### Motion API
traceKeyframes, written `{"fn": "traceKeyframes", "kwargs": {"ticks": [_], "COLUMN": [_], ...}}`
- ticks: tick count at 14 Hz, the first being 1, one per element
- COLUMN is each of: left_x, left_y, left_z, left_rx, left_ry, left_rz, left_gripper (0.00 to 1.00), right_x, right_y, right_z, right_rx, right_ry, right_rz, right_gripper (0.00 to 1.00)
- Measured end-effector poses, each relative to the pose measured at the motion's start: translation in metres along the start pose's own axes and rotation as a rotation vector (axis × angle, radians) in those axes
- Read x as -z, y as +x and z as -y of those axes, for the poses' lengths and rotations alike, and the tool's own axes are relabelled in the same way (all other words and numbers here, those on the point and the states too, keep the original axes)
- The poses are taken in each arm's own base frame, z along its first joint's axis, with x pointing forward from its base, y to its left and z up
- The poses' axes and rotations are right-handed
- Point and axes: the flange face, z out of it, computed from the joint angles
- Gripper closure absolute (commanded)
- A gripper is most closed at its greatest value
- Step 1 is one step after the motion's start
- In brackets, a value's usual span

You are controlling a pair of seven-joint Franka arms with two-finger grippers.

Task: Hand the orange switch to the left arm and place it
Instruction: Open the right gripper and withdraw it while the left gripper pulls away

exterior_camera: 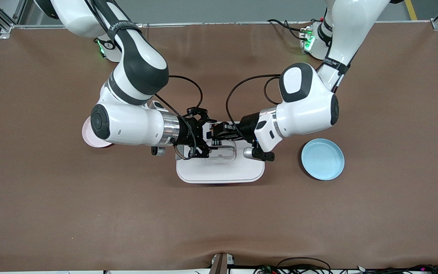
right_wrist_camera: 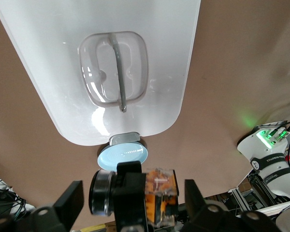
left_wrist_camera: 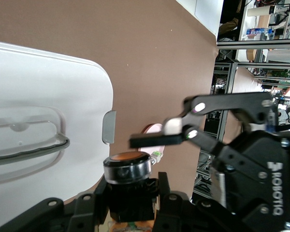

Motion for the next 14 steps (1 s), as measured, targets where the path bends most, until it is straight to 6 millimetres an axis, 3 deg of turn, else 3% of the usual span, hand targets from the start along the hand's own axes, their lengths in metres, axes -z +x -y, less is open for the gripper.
{"fn": "traceKeyframes", "kwargs": {"ticks": [4, 6, 8, 11, 14], "left_x": [0.002, 0.012, 0.038, 0.091, 0.141], "left_y": [0.001, 0.002, 0.001, 0.001, -0.009], "left_z": [0.0, -0.006, -0.014, -0.018, -0.023], "left_rx": [0.001, -0.037, -0.091, -0.156, -0.24], "left_ry": [0.0, 0.024, 0.077, 0.175, 0.37], "left_rz": [-0.003, -0.008, 0.005, 0.028, 0.025], "left_gripper": [1.0, 1.0, 1.0, 1.0, 1.0], "right_x": [0.01, 0.026, 0.057, 0.106, 0.145], "right_y": [0.004, 0.015, 0.031, 0.064, 0.09], "right_z": [0.004, 0.009, 0.015, 0.024, 0.028], "right_rx": [-0.006, 0.015, 0.062, 0.152, 0.281], "right_ry": [0.009, -0.016, -0.046, -0.085, -0.107], "right_rz": [0.002, -0.006, -0.011, -0.007, 0.003], "right_gripper": [0.0, 0.0, 0.0, 0.0, 0.0]}}
